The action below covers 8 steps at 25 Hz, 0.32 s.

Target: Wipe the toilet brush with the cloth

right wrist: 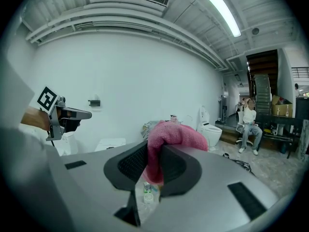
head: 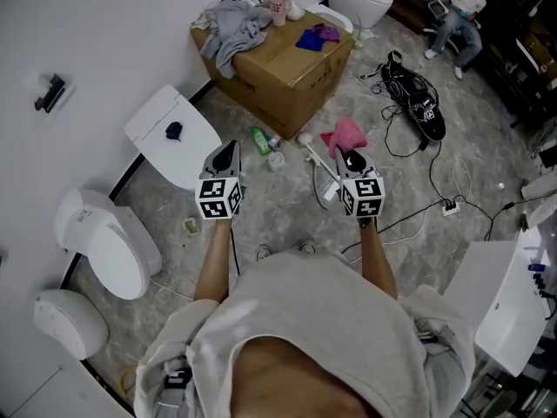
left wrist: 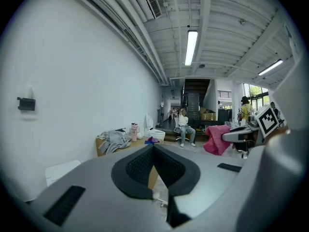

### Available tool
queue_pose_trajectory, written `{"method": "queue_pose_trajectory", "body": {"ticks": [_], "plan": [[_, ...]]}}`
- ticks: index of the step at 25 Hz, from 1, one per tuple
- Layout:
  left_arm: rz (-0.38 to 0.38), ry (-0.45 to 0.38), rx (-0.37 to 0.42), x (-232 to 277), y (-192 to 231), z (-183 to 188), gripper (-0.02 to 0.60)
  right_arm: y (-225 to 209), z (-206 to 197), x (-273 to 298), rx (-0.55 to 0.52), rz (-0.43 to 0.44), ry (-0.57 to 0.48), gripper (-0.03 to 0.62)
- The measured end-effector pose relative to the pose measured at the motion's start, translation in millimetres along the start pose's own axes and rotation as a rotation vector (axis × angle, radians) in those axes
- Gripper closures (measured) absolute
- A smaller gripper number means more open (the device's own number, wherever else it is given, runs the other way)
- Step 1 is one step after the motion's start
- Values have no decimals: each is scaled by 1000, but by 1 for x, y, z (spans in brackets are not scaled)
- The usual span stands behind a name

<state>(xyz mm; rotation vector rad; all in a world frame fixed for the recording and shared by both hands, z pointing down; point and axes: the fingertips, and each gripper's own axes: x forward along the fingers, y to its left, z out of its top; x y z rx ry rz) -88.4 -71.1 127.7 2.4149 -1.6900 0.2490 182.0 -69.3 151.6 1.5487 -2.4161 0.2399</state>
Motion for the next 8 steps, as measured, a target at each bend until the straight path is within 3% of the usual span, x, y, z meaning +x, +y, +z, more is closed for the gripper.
{"method": "queue_pose_trajectory", "body": {"ticks": [8], "plan": [[1, 6, -5, 3, 5, -3, 563, 1, -2, 3, 1, 0, 10, 510]]}}
